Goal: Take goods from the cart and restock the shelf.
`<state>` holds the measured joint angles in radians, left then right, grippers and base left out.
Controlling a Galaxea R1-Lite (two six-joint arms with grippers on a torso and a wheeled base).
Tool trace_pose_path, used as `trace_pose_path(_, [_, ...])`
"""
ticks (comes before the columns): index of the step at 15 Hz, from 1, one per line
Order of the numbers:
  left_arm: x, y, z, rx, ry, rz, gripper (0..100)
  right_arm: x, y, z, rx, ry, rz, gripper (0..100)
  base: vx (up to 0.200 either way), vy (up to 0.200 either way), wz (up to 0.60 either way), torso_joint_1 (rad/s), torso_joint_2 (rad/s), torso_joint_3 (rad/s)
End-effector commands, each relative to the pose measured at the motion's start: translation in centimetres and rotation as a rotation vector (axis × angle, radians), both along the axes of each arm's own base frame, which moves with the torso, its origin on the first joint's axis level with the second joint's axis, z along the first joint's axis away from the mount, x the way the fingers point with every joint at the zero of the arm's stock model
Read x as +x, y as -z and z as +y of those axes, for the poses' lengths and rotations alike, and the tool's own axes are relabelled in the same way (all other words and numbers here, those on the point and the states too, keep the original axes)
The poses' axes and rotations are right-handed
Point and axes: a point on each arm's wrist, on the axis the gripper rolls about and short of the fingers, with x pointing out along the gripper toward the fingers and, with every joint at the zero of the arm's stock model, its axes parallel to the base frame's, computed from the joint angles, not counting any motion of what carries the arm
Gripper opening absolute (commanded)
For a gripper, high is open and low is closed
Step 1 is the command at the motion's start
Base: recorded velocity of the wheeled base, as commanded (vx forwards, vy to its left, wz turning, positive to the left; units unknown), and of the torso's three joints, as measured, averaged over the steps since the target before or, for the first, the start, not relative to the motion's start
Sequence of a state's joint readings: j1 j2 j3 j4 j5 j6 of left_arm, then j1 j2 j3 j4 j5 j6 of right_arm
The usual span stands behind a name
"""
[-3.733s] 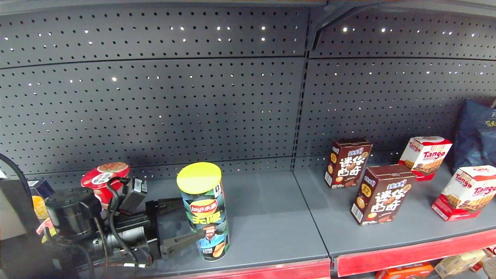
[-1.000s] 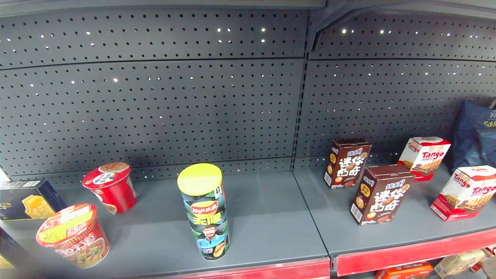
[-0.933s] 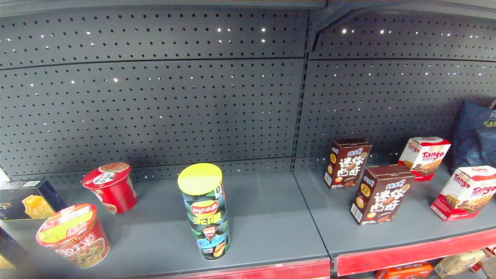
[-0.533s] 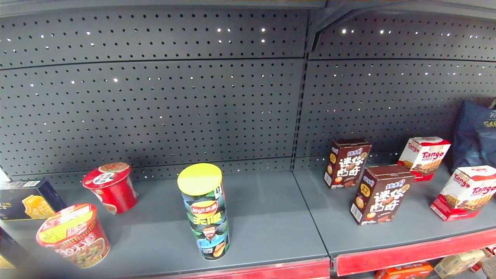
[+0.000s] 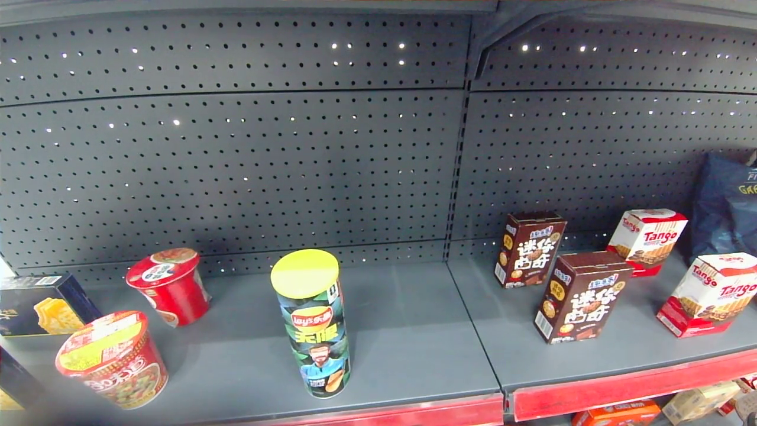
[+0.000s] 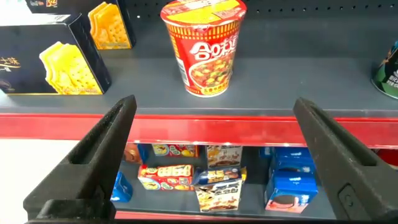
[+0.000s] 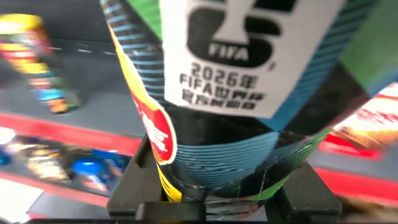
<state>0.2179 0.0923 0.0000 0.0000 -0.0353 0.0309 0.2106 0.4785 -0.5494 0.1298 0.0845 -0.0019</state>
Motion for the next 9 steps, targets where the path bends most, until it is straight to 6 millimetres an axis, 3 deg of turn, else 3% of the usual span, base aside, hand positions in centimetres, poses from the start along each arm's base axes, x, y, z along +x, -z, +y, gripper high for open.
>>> trace_pose_path(1, [0.0, 0.0, 0.0, -0.001, -0.002, 0.006, 100, 2.2, -0.1, 0.3, -0.037, 0.076, 0.09, 0, 0.0, 0.0, 0.0, 0.0, 0.0, 0.0])
trace_pose_path(2, [0.0, 0.0, 0.0, -0.001, -0.002, 0.006, 100, 2.1, -0.1, 0.3, -0.036, 0.057, 0.085, 0, 0.0, 0.0, 0.0, 0.0, 0.0, 0.0])
trace_pose_path(5, [0.0, 0.0, 0.0, -0.001, -0.002, 0.006, 100, 2.0, 0.2, 0.4, -0.034, 0.024, 0.087, 0, 0.0, 0.0, 0.6, 0.005, 0.0, 0.004])
trace_pose_path(9, [0.0, 0.0, 0.0, -0.001, -0.002, 0.006, 100, 2.6, -0.9, 0.5, -0.03, 0.021, 0.069, 0, 0.0, 0.0, 0.6, 0.006, 0.0, 0.0])
